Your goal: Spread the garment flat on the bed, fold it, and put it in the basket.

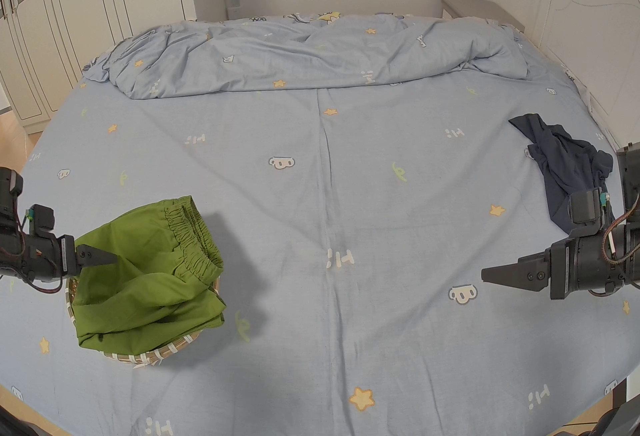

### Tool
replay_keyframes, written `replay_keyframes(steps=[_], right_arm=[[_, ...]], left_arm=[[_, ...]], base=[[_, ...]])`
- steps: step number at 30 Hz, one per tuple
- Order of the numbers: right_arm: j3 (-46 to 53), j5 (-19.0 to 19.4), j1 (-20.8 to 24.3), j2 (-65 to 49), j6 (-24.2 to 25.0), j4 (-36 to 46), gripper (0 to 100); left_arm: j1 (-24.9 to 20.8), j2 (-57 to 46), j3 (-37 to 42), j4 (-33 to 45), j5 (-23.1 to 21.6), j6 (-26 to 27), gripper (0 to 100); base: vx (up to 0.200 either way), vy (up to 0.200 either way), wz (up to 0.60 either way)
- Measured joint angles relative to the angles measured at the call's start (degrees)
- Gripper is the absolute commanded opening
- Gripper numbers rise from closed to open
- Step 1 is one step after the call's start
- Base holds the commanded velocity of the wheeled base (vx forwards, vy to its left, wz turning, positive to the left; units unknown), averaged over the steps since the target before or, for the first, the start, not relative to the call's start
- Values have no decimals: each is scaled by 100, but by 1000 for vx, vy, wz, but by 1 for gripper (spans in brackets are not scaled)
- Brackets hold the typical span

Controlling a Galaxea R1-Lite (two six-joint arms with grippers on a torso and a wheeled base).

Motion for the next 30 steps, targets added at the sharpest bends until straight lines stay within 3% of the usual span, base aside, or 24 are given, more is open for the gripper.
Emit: replay_keyframes(steps=[5, 10, 14, 22, 26, 30], right_arm=[[-33, -162, -16, -9, -13, 130, 100], [-123, -956, 1, -100, -50, 719, 100], [-93, -1379, 9, -358, -162, 1201, 100], [-20, -1921, -168, -1337, -688, 3268, 100], [-90, -2063, -623, -1902, -855, 4020, 100], [-99, -2093, -1460, -2426, -1026, 4447, 100]], left_arm=[[33, -853, 127, 16, 0, -7, 100], [24, -1959, 427, 24, -18, -2, 100], [-37, -2949, 809, 27, -35, -5, 100], [-540, -4732, 1752, 71, -52, -27, 100], [-922, -5565, 2215, 216, -57, -60, 100], [-1279, -6240, 2541, 451, -57, -95, 100]], base=[[0, 0, 0], [0, 0, 0], [0, 0, 0], [0, 0, 0], [0, 0, 0], [0, 0, 0]])
